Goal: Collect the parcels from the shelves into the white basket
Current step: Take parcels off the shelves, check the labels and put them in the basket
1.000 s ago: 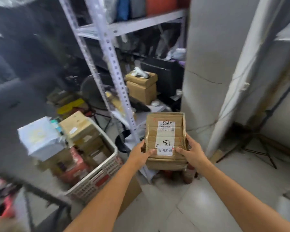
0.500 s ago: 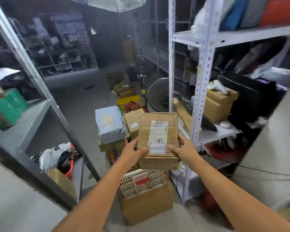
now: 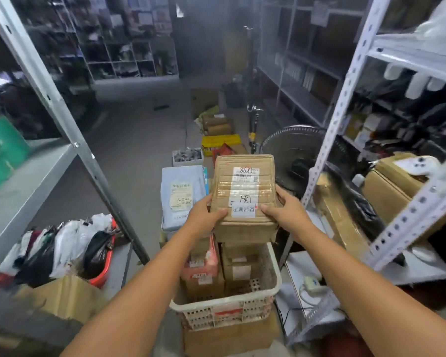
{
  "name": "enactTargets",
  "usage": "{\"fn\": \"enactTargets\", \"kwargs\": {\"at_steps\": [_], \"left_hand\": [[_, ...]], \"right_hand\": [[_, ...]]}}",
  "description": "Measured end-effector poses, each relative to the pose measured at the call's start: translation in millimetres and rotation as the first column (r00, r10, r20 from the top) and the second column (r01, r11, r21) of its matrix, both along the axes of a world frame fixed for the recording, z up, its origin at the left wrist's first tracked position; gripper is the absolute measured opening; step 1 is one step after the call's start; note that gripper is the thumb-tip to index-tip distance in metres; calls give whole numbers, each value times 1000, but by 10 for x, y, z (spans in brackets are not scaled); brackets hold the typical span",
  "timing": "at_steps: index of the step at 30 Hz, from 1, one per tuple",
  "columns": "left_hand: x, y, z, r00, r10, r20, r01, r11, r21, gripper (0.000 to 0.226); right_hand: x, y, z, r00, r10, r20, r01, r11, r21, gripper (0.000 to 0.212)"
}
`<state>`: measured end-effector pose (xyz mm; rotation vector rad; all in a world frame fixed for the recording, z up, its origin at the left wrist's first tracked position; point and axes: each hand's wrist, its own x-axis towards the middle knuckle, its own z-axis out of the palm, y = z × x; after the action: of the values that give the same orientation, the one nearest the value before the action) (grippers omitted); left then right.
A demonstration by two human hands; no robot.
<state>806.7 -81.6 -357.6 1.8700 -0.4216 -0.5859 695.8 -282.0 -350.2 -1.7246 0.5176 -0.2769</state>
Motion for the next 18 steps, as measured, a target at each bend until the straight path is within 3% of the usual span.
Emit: {"fn": "enactTargets", "kwargs": {"at_steps": [3,9,12,18], "left_hand": [[260,-157,-75,998,60,-25,-60,998,4,42],[604,-426,-214,989,141,-53,-141,990,3,55],[706,-523,-331,981,172,-92,-172,985,10,54],[826,-611,-488,984,130,-118,-127,991,30,54]], "right_hand": [[381,-200,-50,998,55,-18,-54,998,25,63],[930,-546,-159,988,144,-54,-141,989,50,68],[1069,-660,-237,978,189,-88,-187,982,32,53],[1123,-730,-331,974,191,-122,-186,981,48,48]]}}
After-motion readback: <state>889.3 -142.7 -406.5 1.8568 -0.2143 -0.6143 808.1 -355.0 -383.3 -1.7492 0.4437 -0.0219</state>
